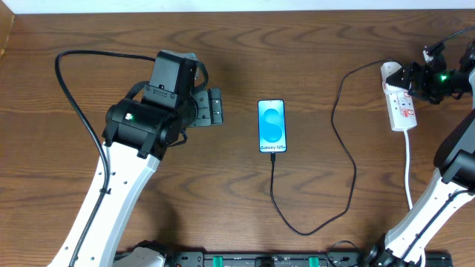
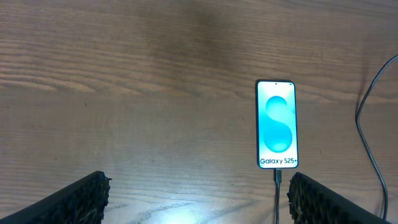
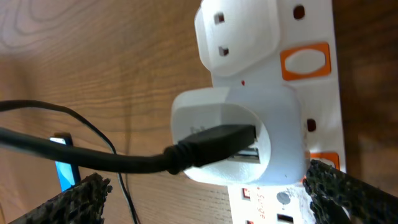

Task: Plug charger to phone and switch on socket
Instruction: 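Press the socket switch down with the right gripper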

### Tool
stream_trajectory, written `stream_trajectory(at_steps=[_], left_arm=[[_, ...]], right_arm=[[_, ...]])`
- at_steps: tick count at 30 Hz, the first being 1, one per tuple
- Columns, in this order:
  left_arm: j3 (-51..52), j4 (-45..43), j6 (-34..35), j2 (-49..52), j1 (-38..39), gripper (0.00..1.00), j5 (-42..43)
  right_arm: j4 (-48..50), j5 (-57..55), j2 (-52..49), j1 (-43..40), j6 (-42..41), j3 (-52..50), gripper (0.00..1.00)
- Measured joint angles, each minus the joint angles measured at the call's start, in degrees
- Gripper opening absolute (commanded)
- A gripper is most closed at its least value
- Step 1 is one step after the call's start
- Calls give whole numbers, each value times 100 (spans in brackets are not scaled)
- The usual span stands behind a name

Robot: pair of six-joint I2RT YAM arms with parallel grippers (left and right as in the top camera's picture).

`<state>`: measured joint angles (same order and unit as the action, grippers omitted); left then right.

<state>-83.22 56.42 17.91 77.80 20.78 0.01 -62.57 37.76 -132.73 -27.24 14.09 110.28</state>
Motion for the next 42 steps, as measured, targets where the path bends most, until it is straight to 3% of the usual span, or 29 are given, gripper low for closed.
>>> stream_trajectory(at_steps=[42], left_arm=[[0, 0, 0, 0, 0, 92, 0]], right_arm=[[68, -140, -2, 92, -181, -9, 100]])
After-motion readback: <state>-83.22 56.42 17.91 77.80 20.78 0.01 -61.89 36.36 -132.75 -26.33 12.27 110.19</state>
